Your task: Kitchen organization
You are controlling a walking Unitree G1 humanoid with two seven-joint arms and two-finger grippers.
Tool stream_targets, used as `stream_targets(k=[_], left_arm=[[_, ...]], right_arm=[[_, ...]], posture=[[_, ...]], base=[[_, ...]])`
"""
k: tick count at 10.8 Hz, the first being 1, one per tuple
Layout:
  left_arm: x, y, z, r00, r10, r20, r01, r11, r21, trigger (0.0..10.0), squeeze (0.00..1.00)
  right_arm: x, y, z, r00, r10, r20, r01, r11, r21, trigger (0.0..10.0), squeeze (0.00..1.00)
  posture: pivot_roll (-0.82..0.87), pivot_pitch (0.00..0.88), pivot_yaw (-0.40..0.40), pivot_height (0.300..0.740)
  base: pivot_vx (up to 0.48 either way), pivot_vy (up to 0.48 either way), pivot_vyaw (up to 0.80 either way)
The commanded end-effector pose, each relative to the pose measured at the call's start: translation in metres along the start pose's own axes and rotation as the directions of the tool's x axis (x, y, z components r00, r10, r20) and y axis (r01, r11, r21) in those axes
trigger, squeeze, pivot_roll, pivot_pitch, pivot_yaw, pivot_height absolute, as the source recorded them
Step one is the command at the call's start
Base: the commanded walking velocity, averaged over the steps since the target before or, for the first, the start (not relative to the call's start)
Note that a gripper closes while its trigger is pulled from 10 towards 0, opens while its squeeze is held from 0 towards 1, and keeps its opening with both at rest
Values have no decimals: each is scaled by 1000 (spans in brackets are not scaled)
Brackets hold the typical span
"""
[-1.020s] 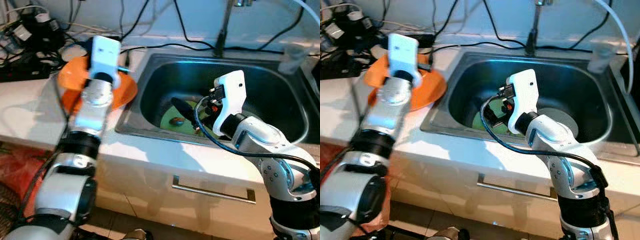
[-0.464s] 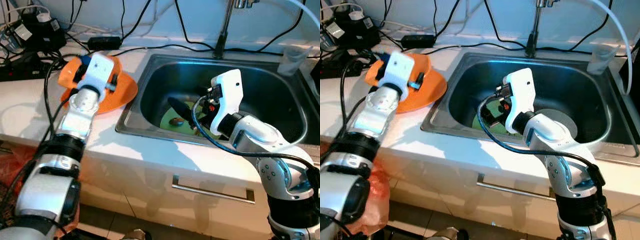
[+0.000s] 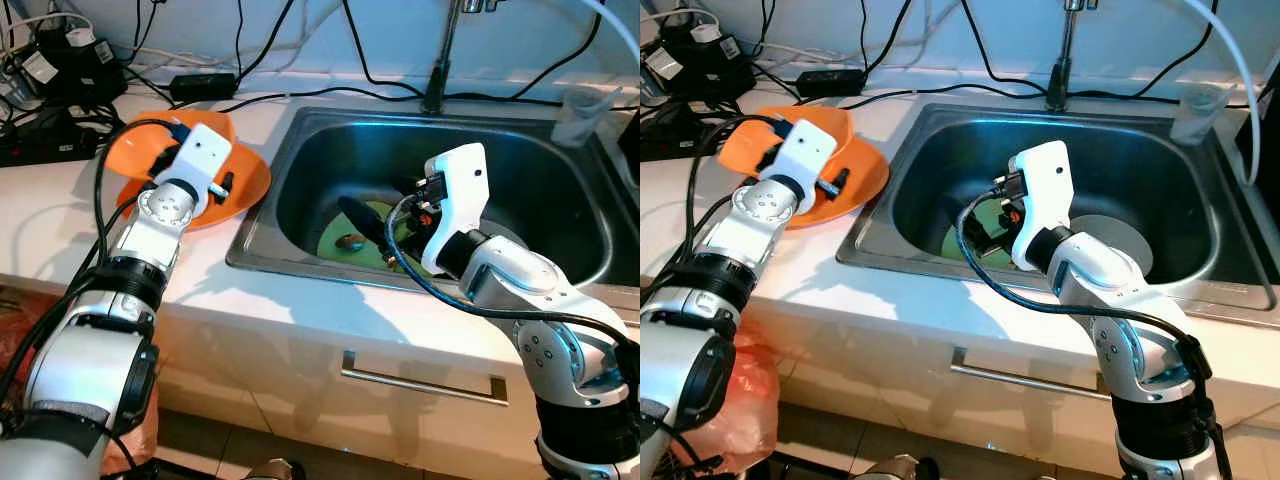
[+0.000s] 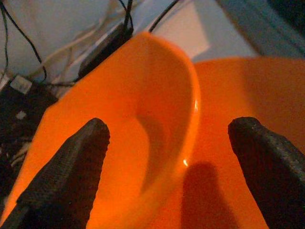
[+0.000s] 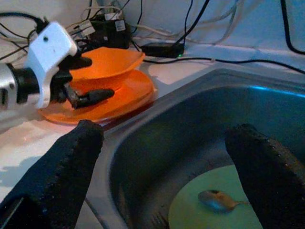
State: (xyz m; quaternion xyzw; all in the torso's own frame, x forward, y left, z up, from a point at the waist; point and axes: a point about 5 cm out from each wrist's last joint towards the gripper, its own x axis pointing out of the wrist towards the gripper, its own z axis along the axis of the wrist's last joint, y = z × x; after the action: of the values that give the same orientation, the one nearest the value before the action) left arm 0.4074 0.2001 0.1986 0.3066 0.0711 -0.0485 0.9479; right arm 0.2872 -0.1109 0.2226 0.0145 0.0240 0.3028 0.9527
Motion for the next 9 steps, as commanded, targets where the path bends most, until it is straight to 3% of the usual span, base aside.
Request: stream_targets(k=[1, 2, 4, 9], left_arm=[[1, 10, 15, 999, 4, 42, -5, 1000, 14, 10000, 0], [1, 13, 23, 998, 13, 68, -13, 1000, 4, 10000, 0], [2, 15, 30, 996, -63, 70, 61, 998, 22, 10000, 0], [0, 20, 4, 996, -87, -31, 89, 995, 46, 10000, 0]], right_arm=[[-3, 1, 2, 1000, -8, 9, 8, 1000, -6, 10000, 0], [-3, 0, 2, 1000, -13, 8, 13, 1000, -5, 10000, 0], [-3, 0, 3, 1000, -13, 13, 13, 1000, -6, 10000, 0], [-5, 0, 3, 1000, -10, 10, 10, 1000, -8, 10000, 0]], posture=[[9, 67, 115, 740], [9, 65, 116, 740], [15, 65, 114, 740], [4, 69, 113, 740]], base=[[0, 0, 0], [0, 0, 0], [0, 0, 0], [0, 0, 0]])
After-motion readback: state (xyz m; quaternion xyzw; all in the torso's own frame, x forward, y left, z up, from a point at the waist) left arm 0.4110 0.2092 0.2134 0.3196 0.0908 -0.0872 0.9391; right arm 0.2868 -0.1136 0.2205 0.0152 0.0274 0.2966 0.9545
